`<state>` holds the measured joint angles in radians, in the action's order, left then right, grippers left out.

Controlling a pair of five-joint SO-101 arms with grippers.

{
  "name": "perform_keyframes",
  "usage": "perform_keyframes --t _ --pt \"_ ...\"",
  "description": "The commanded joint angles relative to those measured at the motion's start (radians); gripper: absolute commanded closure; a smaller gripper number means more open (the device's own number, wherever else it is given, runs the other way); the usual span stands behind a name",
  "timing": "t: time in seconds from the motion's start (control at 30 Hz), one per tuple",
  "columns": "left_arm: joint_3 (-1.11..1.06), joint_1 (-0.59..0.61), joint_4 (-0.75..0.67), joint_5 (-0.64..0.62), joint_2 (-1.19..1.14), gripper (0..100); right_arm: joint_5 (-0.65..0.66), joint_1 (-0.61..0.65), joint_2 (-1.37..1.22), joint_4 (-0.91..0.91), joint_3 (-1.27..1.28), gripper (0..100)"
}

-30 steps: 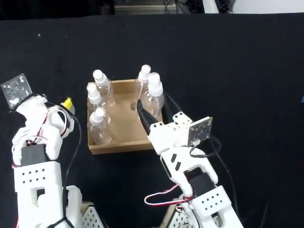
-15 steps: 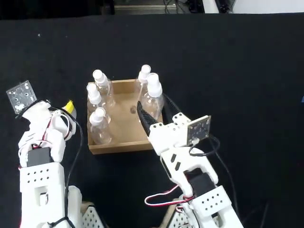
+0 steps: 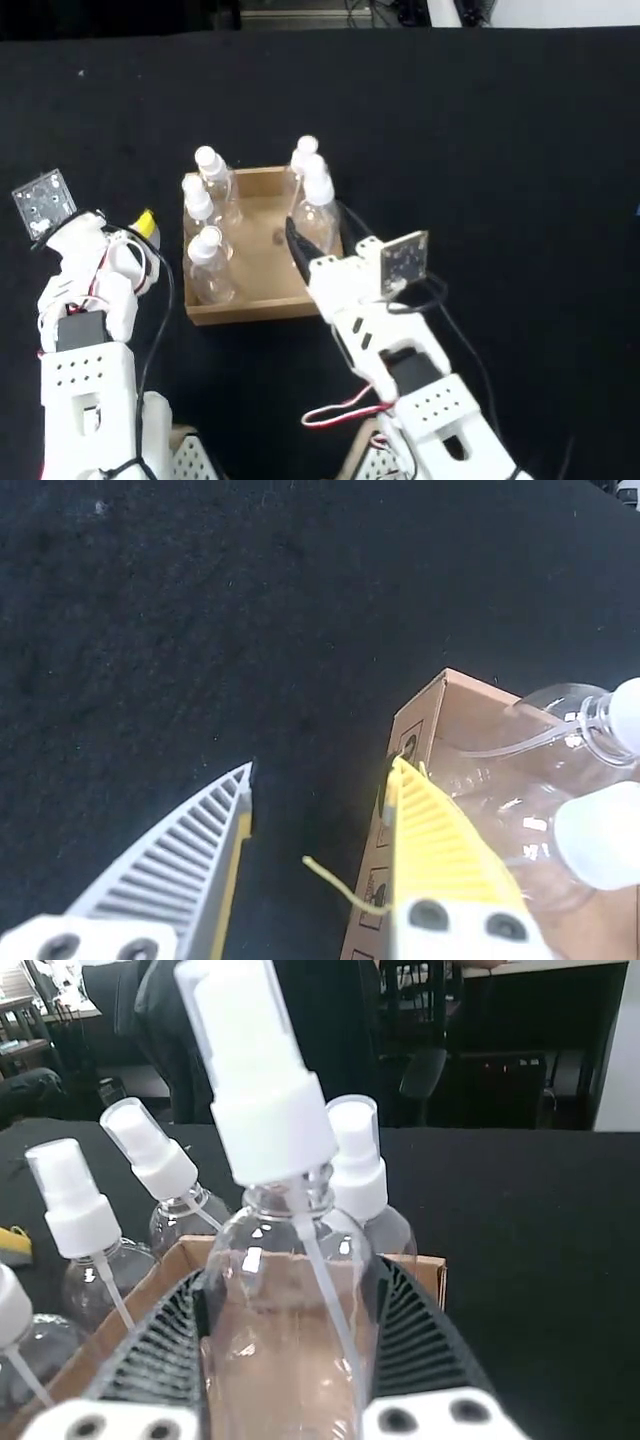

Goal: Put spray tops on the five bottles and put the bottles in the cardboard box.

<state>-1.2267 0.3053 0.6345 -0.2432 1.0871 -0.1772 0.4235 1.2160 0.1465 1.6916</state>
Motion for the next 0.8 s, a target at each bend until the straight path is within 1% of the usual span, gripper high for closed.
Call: perform_keyframes --t 0.0,0.13,0.53,0.77 --pt "-0.001 0.010 -0.020 -0.006 0.012 81 0.000 0.008 -0.143 0.150 -0.019 98.8" --pt "-0.001 0.010 -0.020 -0.006 0.009 81 0.000 0.008 -0.236 0.244 -0.019 98.8" --pt "-0.002 0.010 -0.020 -0.006 0.008 81 0.000 0.009 -0.449 0.410 -0.019 98.8" --pt "-0.002 0.010 -0.018 -0.006 0.008 81 0.000 0.011 -0.544 0.473 -0.021 98.8"
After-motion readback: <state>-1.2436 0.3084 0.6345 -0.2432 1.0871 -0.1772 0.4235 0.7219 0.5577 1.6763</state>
